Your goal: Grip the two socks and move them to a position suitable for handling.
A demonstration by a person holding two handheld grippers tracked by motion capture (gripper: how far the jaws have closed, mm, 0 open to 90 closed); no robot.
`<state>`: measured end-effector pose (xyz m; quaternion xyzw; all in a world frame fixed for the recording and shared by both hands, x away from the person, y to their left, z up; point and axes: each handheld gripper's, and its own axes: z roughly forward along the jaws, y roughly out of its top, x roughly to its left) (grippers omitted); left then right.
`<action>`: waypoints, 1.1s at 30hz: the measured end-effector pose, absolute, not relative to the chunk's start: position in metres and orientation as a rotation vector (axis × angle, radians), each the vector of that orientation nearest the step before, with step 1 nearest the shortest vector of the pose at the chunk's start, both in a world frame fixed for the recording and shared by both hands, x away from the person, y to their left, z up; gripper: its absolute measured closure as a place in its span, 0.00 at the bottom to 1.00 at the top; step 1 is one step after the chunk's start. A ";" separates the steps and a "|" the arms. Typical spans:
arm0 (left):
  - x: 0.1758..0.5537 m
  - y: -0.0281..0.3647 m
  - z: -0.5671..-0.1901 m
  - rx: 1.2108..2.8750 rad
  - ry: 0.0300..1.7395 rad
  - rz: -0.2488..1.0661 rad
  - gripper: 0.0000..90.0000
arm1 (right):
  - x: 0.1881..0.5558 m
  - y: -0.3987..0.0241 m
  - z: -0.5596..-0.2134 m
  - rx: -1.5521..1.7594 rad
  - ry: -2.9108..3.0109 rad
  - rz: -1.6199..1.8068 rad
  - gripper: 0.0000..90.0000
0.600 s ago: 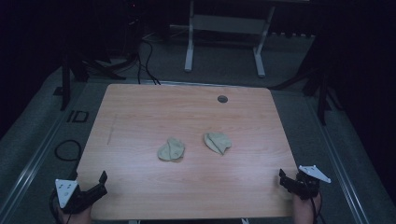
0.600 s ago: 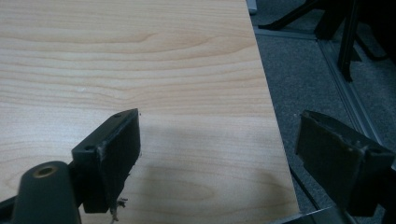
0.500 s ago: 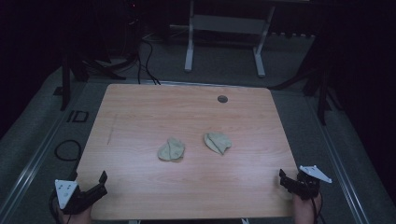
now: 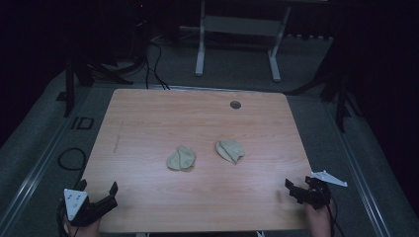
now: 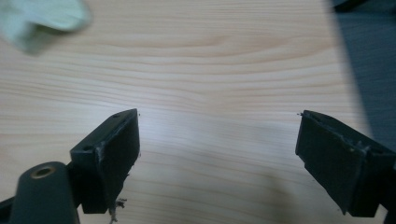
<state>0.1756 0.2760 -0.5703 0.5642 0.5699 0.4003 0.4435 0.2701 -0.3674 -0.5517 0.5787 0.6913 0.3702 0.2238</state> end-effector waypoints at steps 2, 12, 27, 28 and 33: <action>0.175 0.274 -0.570 1.413 1.407 1.001 0.02 | 0.275 -0.359 -0.551 1.585 1.953 1.016 0.15; 0.176 0.274 -0.572 1.406 1.426 0.955 0.02 | 0.292 -0.324 -0.552 1.465 2.098 1.016 0.15; 0.176 0.273 -0.572 1.425 1.418 0.943 0.02 | 0.340 -0.254 -0.537 1.309 2.223 1.084 0.23; 0.176 0.273 -0.572 1.423 1.415 0.943 0.02 | 0.342 -0.250 -0.536 1.296 2.229 1.083 0.24; 0.176 0.273 -0.573 1.427 1.416 0.935 0.02 | 0.362 -0.222 -0.533 1.251 2.277 1.076 0.32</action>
